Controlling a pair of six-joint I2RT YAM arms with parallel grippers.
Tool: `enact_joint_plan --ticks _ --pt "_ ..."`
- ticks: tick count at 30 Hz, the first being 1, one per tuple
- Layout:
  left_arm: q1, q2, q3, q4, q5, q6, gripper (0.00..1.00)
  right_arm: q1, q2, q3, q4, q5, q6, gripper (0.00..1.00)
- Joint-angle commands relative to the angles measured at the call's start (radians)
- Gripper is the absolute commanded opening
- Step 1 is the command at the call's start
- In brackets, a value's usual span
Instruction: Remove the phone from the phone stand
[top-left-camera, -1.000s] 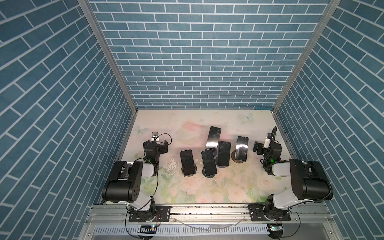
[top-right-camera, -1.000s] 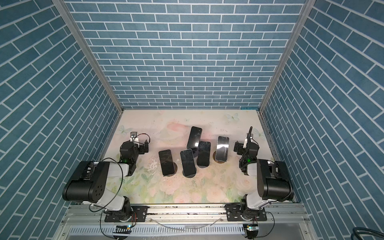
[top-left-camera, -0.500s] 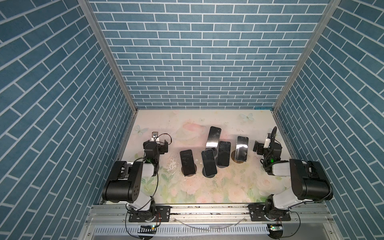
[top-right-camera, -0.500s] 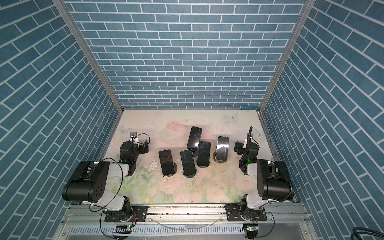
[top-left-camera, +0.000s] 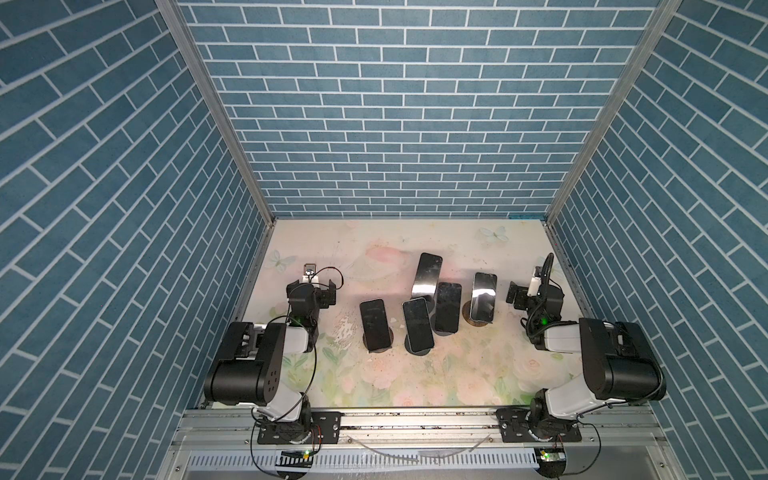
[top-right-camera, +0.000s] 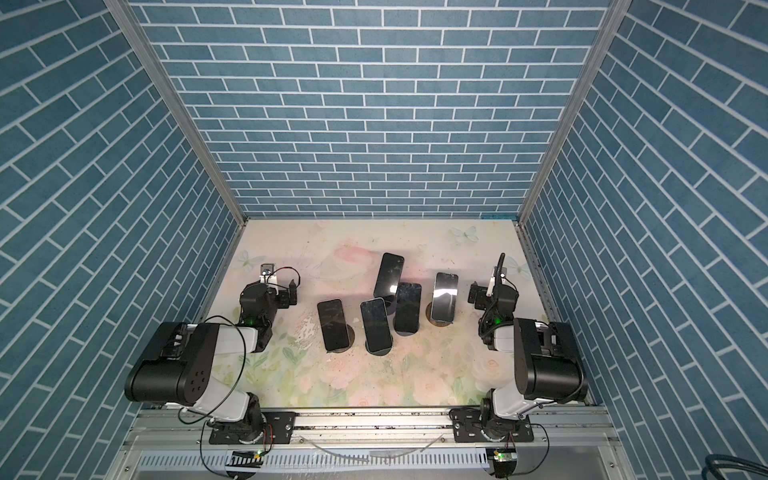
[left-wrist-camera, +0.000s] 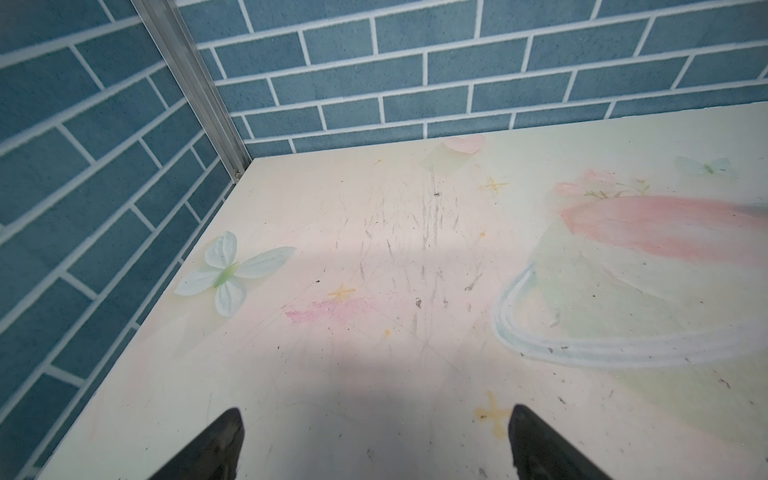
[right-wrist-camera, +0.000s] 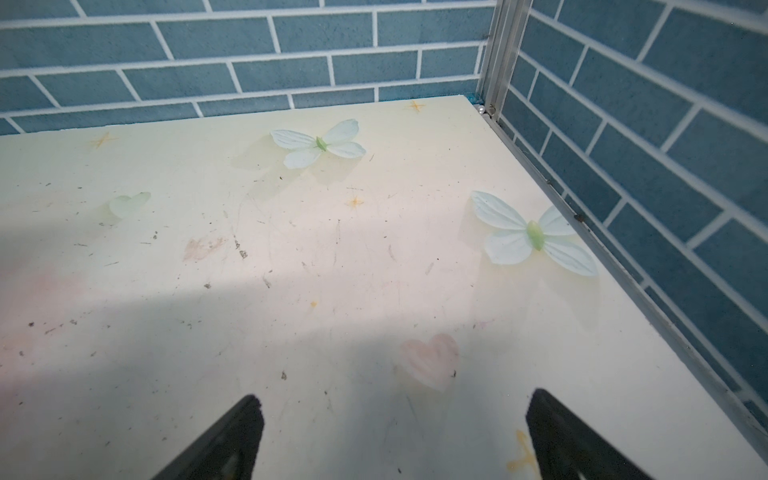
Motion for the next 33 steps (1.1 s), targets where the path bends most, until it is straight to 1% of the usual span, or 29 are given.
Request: enact_joint_plan --ticks 1,12,14,17,19,22,26,28,31,33 --pt "0.003 0.002 0.01 0.003 -0.006 -0.004 1.0 0.002 0.004 0.019 0.015 0.01 -0.007 0.99" --pt "0.005 0.002 0.015 -0.008 0.03 0.01 1.0 0.002 0.001 0.016 0.019 -0.003 -0.01 0.99" --pt "0.003 -0.003 0.011 -0.002 0.011 0.007 1.0 0.003 -0.013 0.017 0.006 -0.018 -0.02 0.99" --pt "0.001 -0.052 0.001 -0.022 -0.04 -0.012 1.0 0.003 -0.094 0.014 -0.055 0.012 -0.015 0.99" --pt "0.001 -0.105 0.023 -0.108 -0.084 -0.03 1.0 0.003 -0.162 0.032 -0.161 0.034 -0.014 0.99" --pt "-0.001 -0.173 0.089 -0.305 -0.125 -0.062 1.0 0.007 -0.248 0.085 -0.342 0.073 0.019 0.99" --pt "-0.005 -0.234 0.151 -0.505 -0.189 -0.122 1.0 0.013 -0.338 0.175 -0.604 0.154 0.116 0.99" --pt "-0.008 -0.262 0.18 -0.611 -0.224 -0.159 1.0 0.016 -0.369 0.232 -0.753 0.16 0.174 0.99" --pt "-0.01 -0.319 0.198 -0.724 -0.247 -0.231 1.0 0.025 -0.398 0.318 -0.951 0.156 0.257 0.99" --pt "-0.012 -0.363 0.216 -0.825 -0.255 -0.3 1.0 0.039 -0.41 0.37 -1.07 0.156 0.306 0.99"
